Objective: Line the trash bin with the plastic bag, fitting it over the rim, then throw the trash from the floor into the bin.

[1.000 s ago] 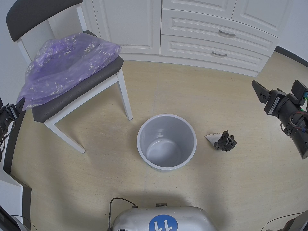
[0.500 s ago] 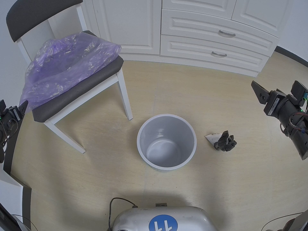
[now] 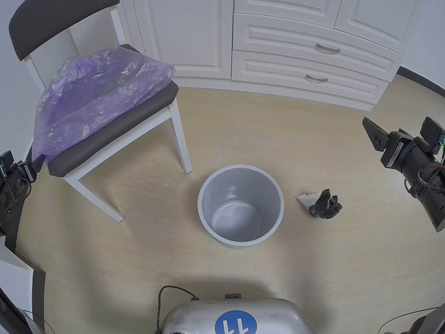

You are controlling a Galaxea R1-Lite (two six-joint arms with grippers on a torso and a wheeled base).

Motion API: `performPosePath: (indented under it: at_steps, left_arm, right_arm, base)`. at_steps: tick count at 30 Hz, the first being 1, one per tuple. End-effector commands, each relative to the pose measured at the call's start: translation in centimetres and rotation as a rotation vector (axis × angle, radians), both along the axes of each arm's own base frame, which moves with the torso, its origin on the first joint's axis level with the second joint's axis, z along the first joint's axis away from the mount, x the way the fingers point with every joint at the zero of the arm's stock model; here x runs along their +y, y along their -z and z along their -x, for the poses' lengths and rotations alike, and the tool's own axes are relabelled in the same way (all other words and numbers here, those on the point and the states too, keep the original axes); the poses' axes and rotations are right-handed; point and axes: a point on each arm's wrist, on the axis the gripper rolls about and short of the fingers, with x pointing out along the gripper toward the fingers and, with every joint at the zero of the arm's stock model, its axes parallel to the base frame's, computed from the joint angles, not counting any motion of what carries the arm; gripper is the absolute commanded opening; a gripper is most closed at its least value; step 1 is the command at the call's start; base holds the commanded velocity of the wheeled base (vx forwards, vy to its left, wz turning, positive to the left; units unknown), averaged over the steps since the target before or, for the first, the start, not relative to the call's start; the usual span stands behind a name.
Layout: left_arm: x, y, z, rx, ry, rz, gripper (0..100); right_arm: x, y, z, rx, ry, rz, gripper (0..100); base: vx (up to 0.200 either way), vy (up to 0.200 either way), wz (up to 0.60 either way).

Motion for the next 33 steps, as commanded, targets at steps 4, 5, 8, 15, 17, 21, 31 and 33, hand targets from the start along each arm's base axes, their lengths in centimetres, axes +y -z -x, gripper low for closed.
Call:
performPosePath:
  at_steps: [4,5,8,15,17,21,31,33]
  left_arm:
    - [0.5,1.0,-0.5,0.027,-0.002,0.012,100]
    - [0.6,1.1,-0.5,0.03,-0.006,0.014,100]
    - [1.1,1.0,-0.5,0.023,-0.017,0.01,100]
    - [1.6,0.6,-0.5,0.003,-0.034,-0.001,100]
    - [1.5,0.7,-0.7,-0.013,-0.03,-0.013,100]
    - [1.1,0.8,-1.6,-0.103,-0.007,-0.052,100]
    - [-2.1,1.8,-2.9,-0.188,0.091,-0.102,100]
    - [-2.4,1.4,-2.6,-0.2,0.095,-0.108,100]
  right_arm:
    - [0.0,0.0,0.0,-0.001,-0.001,0.0,100]
    - [0.0,0.0,0.1,-0.002,-0.001,-0.001,100]
    - [0.0,-0.1,0.0,-0.004,-0.001,-0.002,100]
    - [0.0,-0.1,0.0,-0.004,-0.001,-0.003,100]
    - [0.0,-0.1,0.0,-0.004,-0.001,-0.003,100]
    - [0.0,-0.1,0.0,-0.004,-0.001,-0.003,100]
    - [0.1,-0.1,0.1,-0.005,-0.009,-0.006,100]
    - [0.1,-0.1,0.1,-0.005,-0.009,-0.006,100]
  base:
    - [0.0,0.0,0.0]
    - [0.0,0.0,0.0]
    - [0.0,0.0,0.0]
    - [0.0,0.0,0.0]
    - [0.0,0.0,0.0]
    - [0.0,0.0,0.0]
    - [0.0,0.0,0.0]
    - [0.0,0.0,0.0]
